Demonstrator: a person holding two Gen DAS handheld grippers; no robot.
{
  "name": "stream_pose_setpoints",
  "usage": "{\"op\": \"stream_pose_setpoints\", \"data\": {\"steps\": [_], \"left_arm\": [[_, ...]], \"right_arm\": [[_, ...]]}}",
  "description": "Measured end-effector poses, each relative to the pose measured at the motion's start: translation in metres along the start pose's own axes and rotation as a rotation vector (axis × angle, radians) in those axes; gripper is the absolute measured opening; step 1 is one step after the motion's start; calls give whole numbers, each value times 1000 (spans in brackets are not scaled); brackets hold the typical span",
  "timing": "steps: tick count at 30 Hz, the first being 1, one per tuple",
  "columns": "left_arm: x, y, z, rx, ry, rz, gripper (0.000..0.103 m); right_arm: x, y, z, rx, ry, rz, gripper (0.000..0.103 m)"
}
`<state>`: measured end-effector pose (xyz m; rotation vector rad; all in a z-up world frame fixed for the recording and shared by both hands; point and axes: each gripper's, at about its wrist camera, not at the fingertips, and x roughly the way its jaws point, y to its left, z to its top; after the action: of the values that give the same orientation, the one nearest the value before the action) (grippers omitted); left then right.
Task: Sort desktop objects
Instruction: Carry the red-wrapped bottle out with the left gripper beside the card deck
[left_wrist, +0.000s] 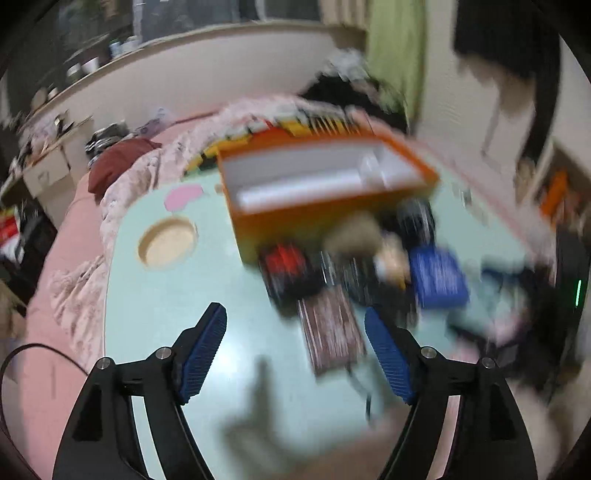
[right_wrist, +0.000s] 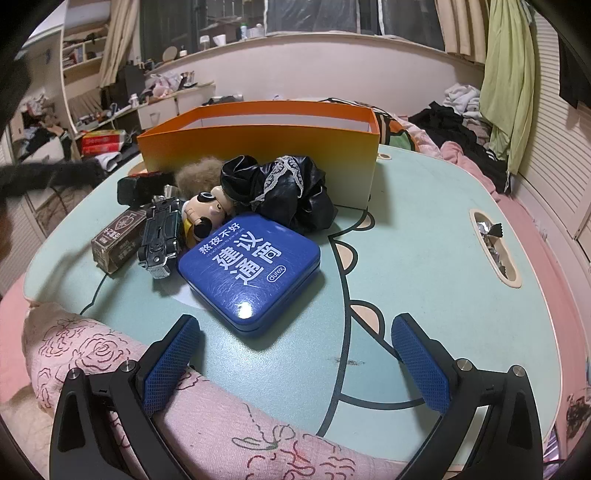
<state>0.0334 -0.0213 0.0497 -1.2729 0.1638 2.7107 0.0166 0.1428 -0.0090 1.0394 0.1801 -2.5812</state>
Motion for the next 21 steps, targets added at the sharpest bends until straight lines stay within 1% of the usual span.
{"op": "stream_pose_setpoints", "data": {"steps": [1, 2, 3, 4, 5, 6, 7, 9, 11, 13, 16, 21], "left_arm": [[4, -7, -13, 24, 30, 31, 77], [9, -11, -24, 25, 56, 53, 77], [16, -13, -31, 20, 84, 56, 77], [23, -14, -37, 8, 101, 42, 82], [26, -14, -41, -28, 66, 3, 85], [33, -14, -43, -58, 25, 31, 89], [34, -16, -44, -71, 3, 41, 94], [44, -20, -40, -95, -17, 59, 103], [48, -24, -40, -118, -64, 79, 103], [50, -33, -44, -107, -110, 82, 103], [53, -34, -45, -94, -130, 68, 103], [47, -31, -49, -100, -153, 76, 103]], "right_arm": [[0, 0, 0, 0, 0, 0, 103], [0, 0, 0, 0, 0, 0, 103], [0, 0, 0, 0, 0, 1, 103], [0, 0, 0, 0, 0, 1, 103], [0, 0, 0, -1, 1, 0, 103], [0, 0, 0, -1, -2, 1, 103], [1, -1, 0, -2, -1, 0, 103], [0, -1, 0, -1, -2, 2, 103], [1, -1, 0, -2, -2, 1, 103], [0, -1, 0, -2, -1, 1, 103], [0, 0, 0, -2, -2, 0, 103], [0, -1, 0, -1, -2, 1, 103]]}}
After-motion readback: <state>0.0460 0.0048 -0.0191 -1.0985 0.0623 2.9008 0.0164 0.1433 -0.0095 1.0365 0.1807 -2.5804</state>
